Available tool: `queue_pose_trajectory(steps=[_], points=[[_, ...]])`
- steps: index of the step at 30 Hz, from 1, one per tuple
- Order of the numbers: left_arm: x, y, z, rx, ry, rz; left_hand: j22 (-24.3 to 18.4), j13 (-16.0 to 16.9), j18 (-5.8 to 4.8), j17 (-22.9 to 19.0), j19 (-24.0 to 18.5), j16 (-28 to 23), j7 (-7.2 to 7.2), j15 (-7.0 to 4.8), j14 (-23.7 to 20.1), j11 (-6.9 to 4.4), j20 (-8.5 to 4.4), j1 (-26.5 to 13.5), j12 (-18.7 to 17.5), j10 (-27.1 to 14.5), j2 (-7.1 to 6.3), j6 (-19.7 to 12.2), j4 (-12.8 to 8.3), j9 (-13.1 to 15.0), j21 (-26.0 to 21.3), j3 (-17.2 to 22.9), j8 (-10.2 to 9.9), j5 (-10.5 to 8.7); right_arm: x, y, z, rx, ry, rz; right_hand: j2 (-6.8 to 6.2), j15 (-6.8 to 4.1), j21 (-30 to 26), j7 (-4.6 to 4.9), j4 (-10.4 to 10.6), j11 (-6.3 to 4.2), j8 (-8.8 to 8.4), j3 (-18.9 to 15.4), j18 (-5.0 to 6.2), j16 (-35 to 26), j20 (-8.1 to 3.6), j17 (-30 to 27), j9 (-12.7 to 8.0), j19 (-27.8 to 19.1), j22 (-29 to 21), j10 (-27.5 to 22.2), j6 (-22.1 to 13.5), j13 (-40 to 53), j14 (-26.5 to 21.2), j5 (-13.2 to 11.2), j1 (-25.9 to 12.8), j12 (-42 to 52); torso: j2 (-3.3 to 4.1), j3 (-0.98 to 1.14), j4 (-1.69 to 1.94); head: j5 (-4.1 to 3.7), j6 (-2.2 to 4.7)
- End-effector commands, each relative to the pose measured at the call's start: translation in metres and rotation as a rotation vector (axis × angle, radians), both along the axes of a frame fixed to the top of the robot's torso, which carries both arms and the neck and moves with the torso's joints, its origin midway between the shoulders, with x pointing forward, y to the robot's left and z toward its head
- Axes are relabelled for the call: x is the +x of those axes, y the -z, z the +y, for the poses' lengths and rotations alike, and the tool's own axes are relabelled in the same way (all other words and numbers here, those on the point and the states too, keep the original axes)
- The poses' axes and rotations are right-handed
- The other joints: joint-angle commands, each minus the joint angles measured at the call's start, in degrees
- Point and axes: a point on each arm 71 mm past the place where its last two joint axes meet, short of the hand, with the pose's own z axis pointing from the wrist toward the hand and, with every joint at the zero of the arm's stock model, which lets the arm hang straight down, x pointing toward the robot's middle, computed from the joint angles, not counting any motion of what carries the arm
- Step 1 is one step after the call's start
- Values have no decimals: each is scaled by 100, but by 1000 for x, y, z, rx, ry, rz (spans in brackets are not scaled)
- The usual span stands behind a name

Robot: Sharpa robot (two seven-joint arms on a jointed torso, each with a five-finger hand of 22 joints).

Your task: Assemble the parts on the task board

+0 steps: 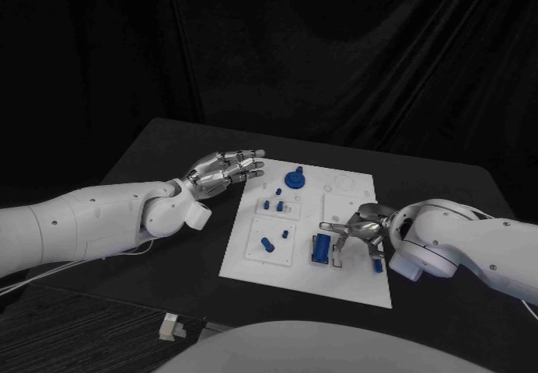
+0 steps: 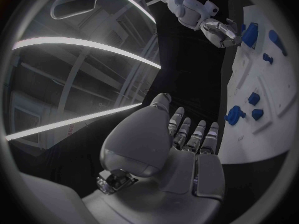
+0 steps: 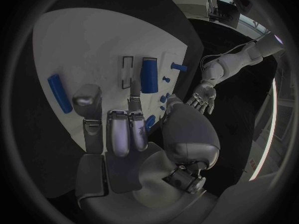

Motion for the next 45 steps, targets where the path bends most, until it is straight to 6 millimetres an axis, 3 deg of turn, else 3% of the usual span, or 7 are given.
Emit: queue_pose_trajectory(steps=[1, 8, 16, 21, 27, 32, 45], points=[[-1, 0, -1, -14, 8, -2, -45, 60, 46, 71, 20, 61, 58, 41, 9, 59, -7, 41, 128, -12, -33, 69, -56, 39, 35, 299, 92, 84, 3, -15, -2, 56, 19, -121, -66, -53, 126, -17, -1, -44, 35, -274, 119, 54, 27, 1215, 115, 45, 726, 636, -23, 1516, 547, -115, -86, 73, 0, -1, -1, -6, -1], [-1, -1, -2, -15, 7, -3, -40, 60, 47, 71, 22, 63, 61, 41, 10, 62, -7, 41, 128, -10, -34, 66, -58, 39, 35, 303, 93, 84, -1, -37, -4, 123, -41, -356, -65, -57, 524, -11, -8, -44, 118, -351, 57, 157, 16, 1391, 256, 161, 813, 636, -163, 1516, 584, -9, 257, 73, -5, -1, 0, 10, -1], [-1, -1, -1, -15, 4, -5, -34, 60, 47, 72, 25, 68, 62, 41, 11, 63, -7, 41, 129, -10, -35, 67, -59, 39, 36, 304, 93, 85, -25, -39, 3, 115, -220, -639, 49, 81, 684, 283, -375, 125, 226, -164, 36, 198, 122, 1464, 555, 110, 828, 636, -2532, 1516, 594, 1421, 2127, 73, -1, -1, 1, -6, -1], [-1, -1, -1, -16, 5, -6, -26, 60, 48, 72, 29, 69, 63, 41, 12, 64, -7, 40, 129, -9, -38, 69, -61, 39, 38, 308, 94, 86, -42, -24, 8, 70, -310, -707, -21, 131, 417, 340, -216, 187, 1742, -376, 84, 115, 181, 1302, 1395, -58, 756, 636, -4732, 1516, 548, 1621, 2696, 73, 4, -1, -4, 4, -1], [-2, -1, -1, -16, 4, -5, -26, 60, 48, 72, 29, 69, 63, 41, 12, 64, -7, 40, 129, -9, -38, 69, -61, 39, 38, 308, 94, 86, -55, -9, 12, 45, -350, -726, -103, 139, 497, 360, -93, 190, 2228, -388, 73, 168, 184, 1404, 1415, -23, 772, 636, -5026, 1516, 576, 1843, 2853, 73, 0, -2, -2, -2, -1], [-2, 0, -1, -16, 6, -3, -26, 60, 48, 72, 29, 69, 63, 41, 12, 64, -7, 40, 129, -9, -38, 69, -61, 39, 38, 308, 94, 86, -60, 0, 14, 22, -365, -712, -232, 150, 486, 375, -14, 204, 2582, -435, 76, 155, 193, 1378, 1317, -14, 765, 636, -5192, 1516, 571, 1565, 2756, 73, -1, -1, -4, 1, -1], [-2, 1, -2, -17, 10, 0, -32, 60, 49, 72, 28, 69, 66, 43, 12, 68, -7, 40, 130, -8, -40, 67, -65, 39, 38, 317, 95, 90, -61, 8, 18, -6, -370, -689, -286, 161, 402, 396, -10, 218, 2747, -423, 88, 124, 202, 1317, 1246, -40, 745, 636, -5238, 1516, 555, 1510, 2713, 73, -1, -2, 1, -25, -1]])
